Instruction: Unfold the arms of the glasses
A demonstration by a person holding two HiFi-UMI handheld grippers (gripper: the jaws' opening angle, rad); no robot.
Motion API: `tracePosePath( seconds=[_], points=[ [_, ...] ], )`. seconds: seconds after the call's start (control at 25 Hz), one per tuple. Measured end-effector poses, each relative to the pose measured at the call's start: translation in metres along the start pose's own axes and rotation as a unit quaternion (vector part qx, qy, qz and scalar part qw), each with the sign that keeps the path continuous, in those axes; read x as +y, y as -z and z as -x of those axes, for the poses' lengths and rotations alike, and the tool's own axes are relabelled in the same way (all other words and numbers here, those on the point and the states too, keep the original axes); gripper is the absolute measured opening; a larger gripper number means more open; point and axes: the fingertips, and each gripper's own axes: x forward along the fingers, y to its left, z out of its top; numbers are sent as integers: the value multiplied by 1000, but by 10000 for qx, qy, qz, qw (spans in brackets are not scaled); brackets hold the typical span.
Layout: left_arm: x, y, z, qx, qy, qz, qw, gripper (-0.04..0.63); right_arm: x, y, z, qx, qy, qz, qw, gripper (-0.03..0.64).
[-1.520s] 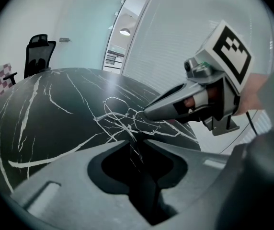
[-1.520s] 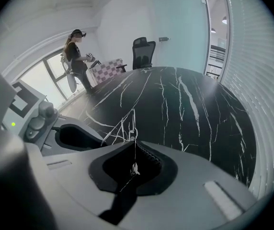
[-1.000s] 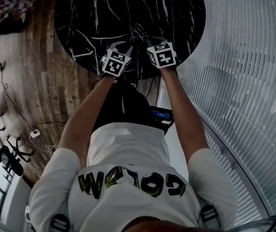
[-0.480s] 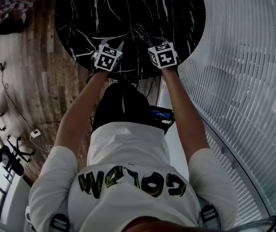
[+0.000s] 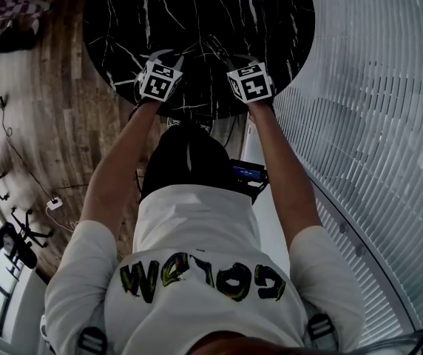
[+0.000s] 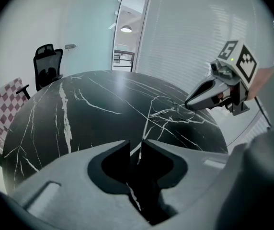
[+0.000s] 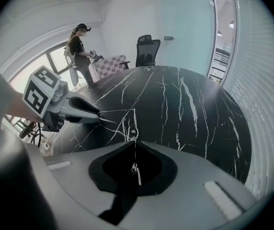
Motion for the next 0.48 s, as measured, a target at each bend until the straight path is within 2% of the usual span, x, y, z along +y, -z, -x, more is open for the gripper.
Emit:
tracePosePath(
  seconds=[0.16, 0.36, 0.48],
  points=[
    [-2, -1, -1, -18, 30, -127, 9999, 81, 0, 1, -1, -7, 23, -13, 10000, 5],
    [-17, -11, 5, -297, 220, -509, 9980, 131, 1, -1, -3, -9, 68, -65, 10000, 6],
    [-28, -22, 11, -448, 241, -765, 9958, 135, 3, -2, -2, -25, 88, -80, 9999, 5]
  ],
)
